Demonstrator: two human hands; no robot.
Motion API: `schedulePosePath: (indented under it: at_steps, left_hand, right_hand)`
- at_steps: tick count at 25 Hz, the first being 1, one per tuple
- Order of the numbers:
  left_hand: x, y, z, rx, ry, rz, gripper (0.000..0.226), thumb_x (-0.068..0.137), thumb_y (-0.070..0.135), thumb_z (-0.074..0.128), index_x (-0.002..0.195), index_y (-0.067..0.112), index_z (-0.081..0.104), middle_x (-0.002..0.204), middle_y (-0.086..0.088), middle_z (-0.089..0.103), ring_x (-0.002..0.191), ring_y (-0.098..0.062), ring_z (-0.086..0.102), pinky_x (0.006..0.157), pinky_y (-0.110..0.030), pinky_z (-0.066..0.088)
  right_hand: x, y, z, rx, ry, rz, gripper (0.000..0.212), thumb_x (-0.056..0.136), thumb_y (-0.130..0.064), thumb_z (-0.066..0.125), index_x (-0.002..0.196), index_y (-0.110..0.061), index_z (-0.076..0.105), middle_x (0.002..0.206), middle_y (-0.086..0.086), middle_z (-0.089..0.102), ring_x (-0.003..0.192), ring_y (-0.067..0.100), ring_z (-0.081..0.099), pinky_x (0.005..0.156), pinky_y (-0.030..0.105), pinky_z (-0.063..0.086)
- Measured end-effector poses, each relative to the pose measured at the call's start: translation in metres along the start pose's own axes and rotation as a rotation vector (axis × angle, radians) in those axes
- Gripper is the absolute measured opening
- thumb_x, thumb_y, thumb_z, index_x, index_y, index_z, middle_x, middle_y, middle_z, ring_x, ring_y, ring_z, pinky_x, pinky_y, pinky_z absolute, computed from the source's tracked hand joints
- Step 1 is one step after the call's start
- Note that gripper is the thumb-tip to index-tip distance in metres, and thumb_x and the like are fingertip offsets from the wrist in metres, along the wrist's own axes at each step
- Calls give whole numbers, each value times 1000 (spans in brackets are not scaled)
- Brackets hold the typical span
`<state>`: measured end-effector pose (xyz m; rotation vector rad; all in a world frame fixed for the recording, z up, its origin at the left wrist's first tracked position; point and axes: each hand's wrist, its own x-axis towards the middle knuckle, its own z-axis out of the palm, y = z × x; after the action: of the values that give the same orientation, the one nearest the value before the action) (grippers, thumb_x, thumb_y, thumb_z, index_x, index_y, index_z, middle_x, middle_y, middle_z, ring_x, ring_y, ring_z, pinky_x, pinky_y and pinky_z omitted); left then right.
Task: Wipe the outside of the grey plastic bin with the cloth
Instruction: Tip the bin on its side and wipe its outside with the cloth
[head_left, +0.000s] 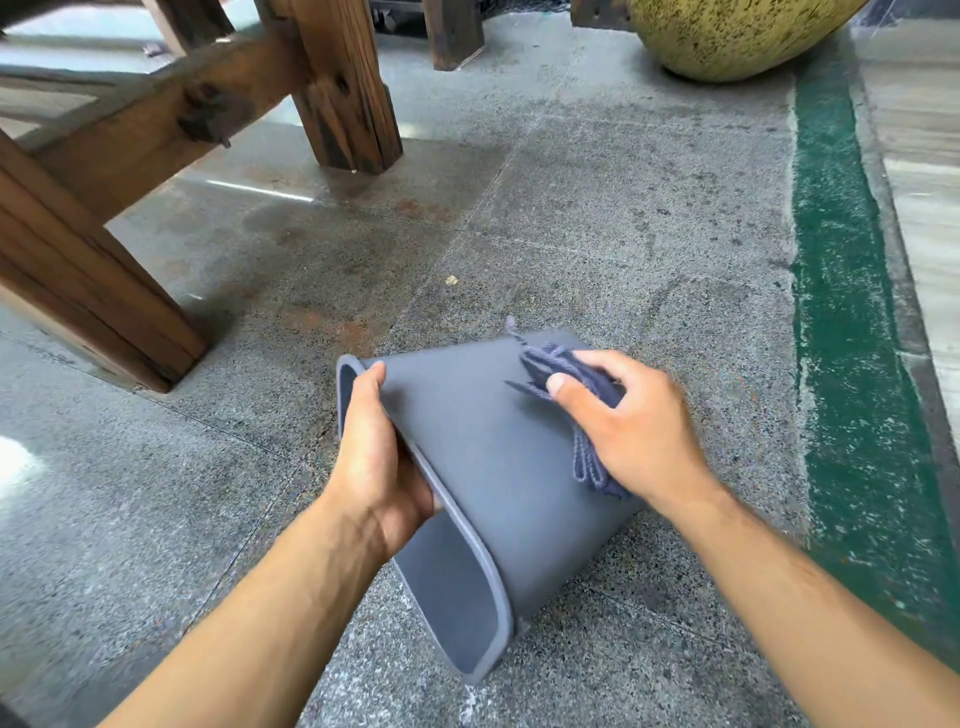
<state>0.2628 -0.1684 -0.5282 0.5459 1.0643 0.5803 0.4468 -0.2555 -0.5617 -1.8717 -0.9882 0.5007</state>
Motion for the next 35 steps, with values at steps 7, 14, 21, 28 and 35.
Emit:
schedulePosePath:
  at_steps: [7, 14, 21, 28, 35]
  left_hand:
    - [-1, 1, 9, -242, -137, 9, 65, 93, 64, 43, 115, 6, 64, 112, -22, 69, 107, -37, 69, 86, -45, 60]
    - [-1, -5, 3, -284, -105, 59, 60, 93, 63, 41, 82, 13, 71, 83, -10, 71, 81, -28, 71, 89, -37, 55]
    - [2, -7, -2, -227, -106, 52, 59, 91, 66, 43, 109, 17, 73, 111, -13, 74, 116, -32, 67, 116, -47, 39]
    - [0, -4, -5, -183, -34, 24, 75, 92, 69, 39, 132, 13, 69, 125, -17, 73, 117, -35, 69, 106, -45, 48]
    - [5, -2, -13, -133, 62, 13, 72, 93, 64, 42, 128, 8, 69, 114, -18, 77, 108, -35, 73, 98, -42, 52]
  right_hand:
    - [-33, -50, 47, -62, -121, -245, 27, 87, -39, 72, 111, -26, 71, 104, -8, 69, 99, 11, 64, 92, 27, 48]
    - [-39, -59, 62, -350, -205, -338, 26, 99, -43, 54, 115, -23, 53, 107, 4, 54, 94, 38, 62, 80, 44, 46]
    - [-28, -48, 74, -461, -87, -410, 26, 94, -41, 62, 111, -22, 60, 94, 6, 53, 73, 37, 61, 66, 40, 44]
    - [-2, -36, 71, -461, -167, -286, 30, 99, -46, 53, 121, -25, 57, 104, 7, 52, 91, 40, 61, 80, 43, 44]
    - [32, -12, 70, -494, -166, -169, 30, 98, -48, 52, 122, -30, 55, 109, 8, 55, 100, 41, 62, 84, 42, 47]
